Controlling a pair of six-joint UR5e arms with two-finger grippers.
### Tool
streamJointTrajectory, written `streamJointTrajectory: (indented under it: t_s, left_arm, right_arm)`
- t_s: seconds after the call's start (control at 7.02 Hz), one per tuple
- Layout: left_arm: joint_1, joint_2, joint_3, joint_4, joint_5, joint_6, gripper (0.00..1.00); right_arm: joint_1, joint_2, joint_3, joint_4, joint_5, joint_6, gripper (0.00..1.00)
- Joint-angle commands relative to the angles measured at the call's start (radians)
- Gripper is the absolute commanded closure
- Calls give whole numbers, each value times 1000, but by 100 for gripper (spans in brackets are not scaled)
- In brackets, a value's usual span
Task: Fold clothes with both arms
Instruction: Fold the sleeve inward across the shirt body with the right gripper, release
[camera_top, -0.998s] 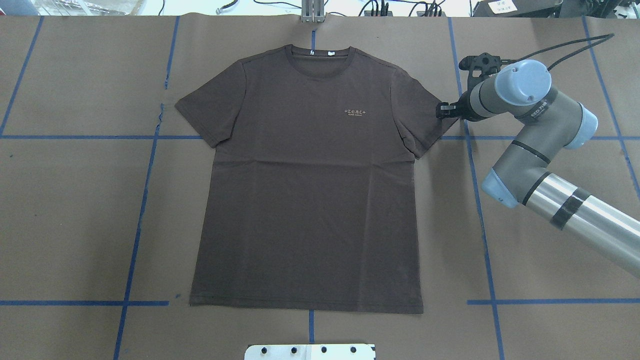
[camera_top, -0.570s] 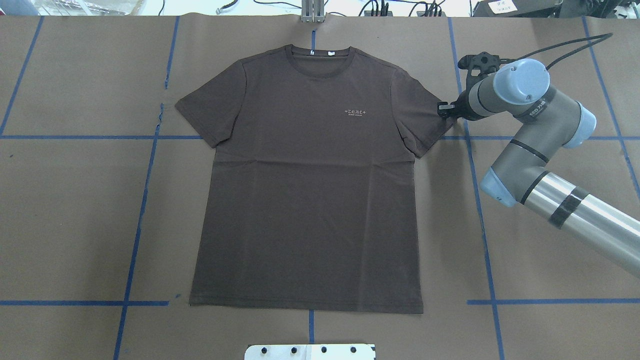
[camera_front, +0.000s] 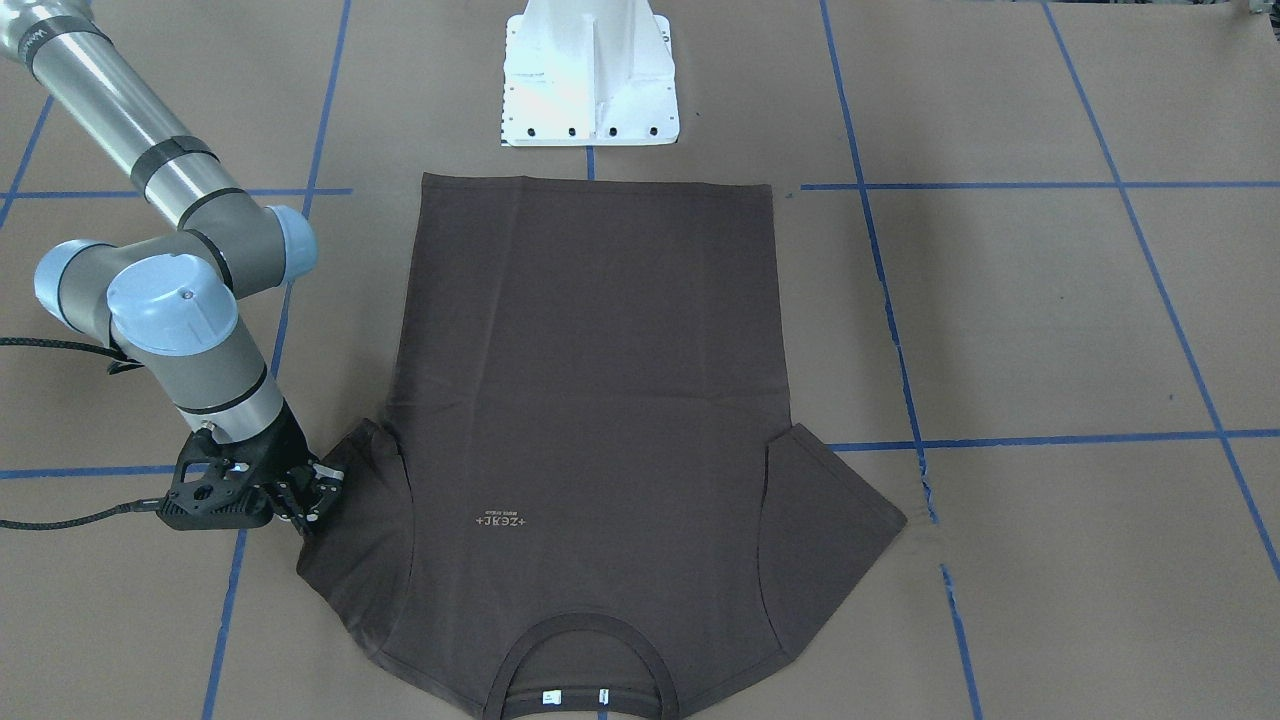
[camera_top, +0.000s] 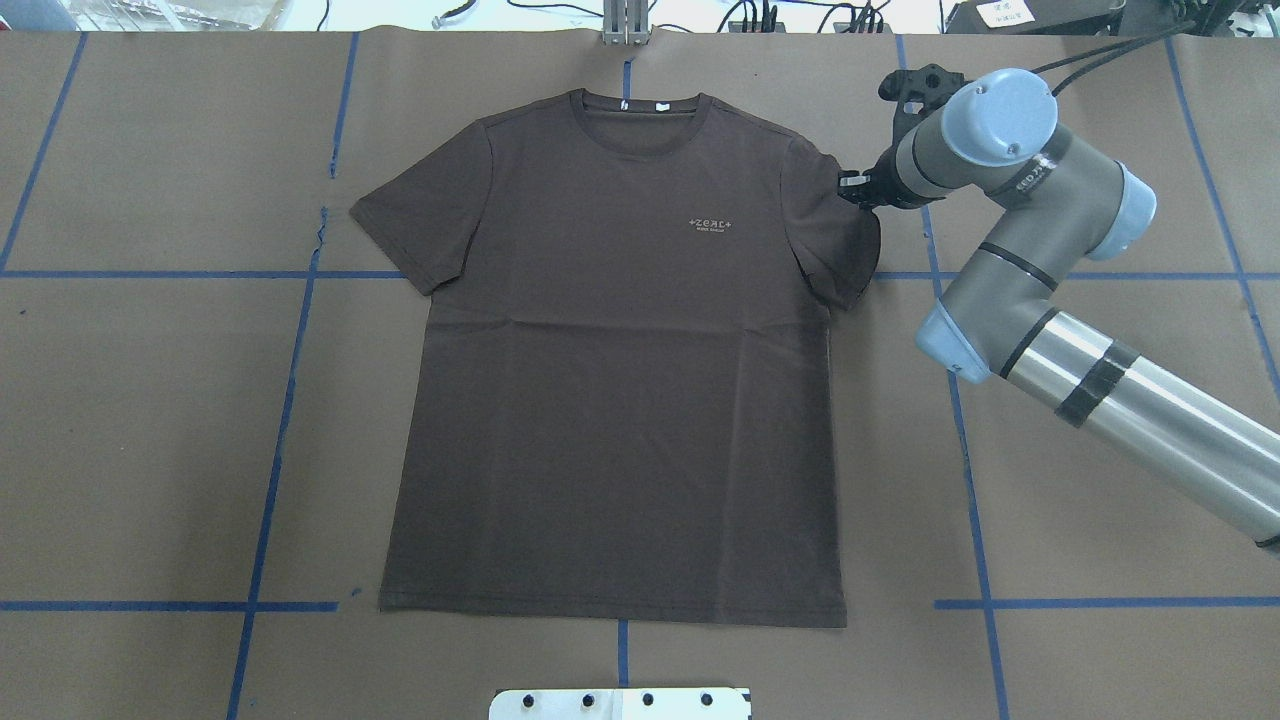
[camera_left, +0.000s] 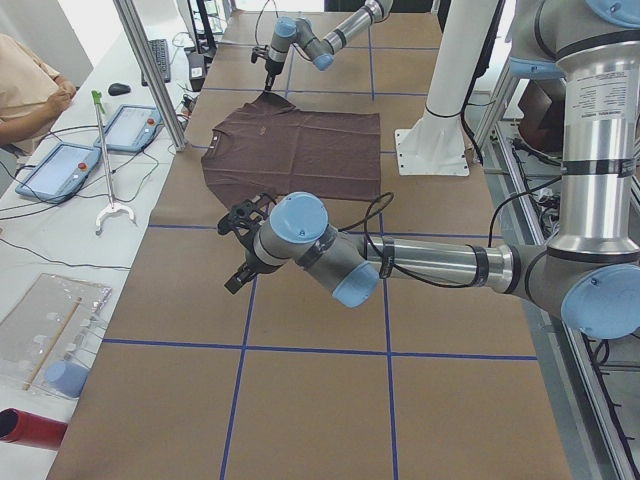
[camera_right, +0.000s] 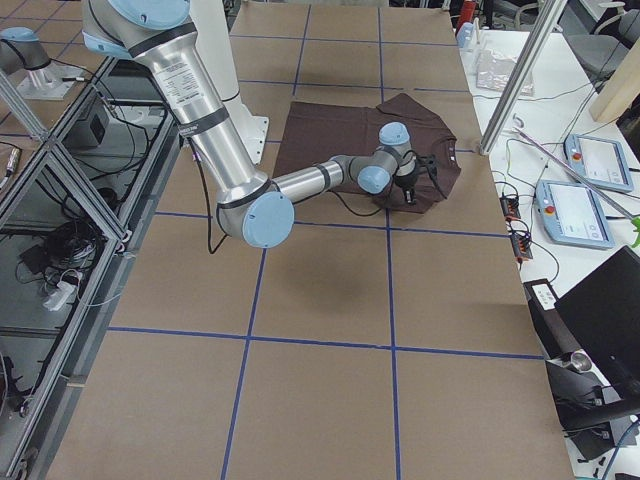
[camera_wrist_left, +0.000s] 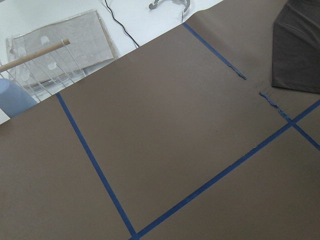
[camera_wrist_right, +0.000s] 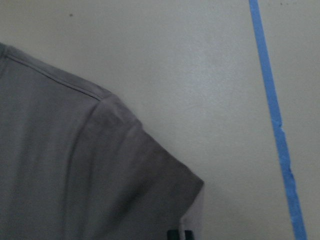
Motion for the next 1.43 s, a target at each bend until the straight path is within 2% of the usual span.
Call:
streamJointTrajectory:
  t_s: [0.0, 0.14, 0.29, 0.43, 0.57, 0.71, 0.86, 1.14, 1.28]
  left_arm:
    - [-1, 0, 0, 0, 2, 0, 0]
    - [-1, -2, 0, 0, 2, -2, 0]
    - [-1, -2, 0, 0, 2, -2, 0]
    - [1, -2, 0, 0, 2, -2, 0]
    - [1, -2, 0, 0, 0, -3, 0]
    - [1, -2, 0, 0, 2, -3, 0]
    - [1, -5, 2, -2, 2, 0, 0]
    - [3, -26, 5, -41, -6, -6, 0]
    - [6, -28, 0, -93, -9, -72, 0]
  right_arm:
    - [-83, 146, 2, -147, -110, 181, 100]
    - [-120, 176, -9, -149, -163, 235, 100]
    - [-140, 216, -64, -146, -197, 245, 100]
    - [-143, 224, -83, -143, -202, 244, 100]
    - [-148, 223, -88, -143, -210, 234, 1]
    - [-146, 223, -88, -143, -212, 236, 0]
    - [-111, 232, -88, -146, -175, 204, 0]
    - [-7, 220, -51, -155, 35, 79, 0]
    - [42, 148, 33, -155, 102, 8, 0]
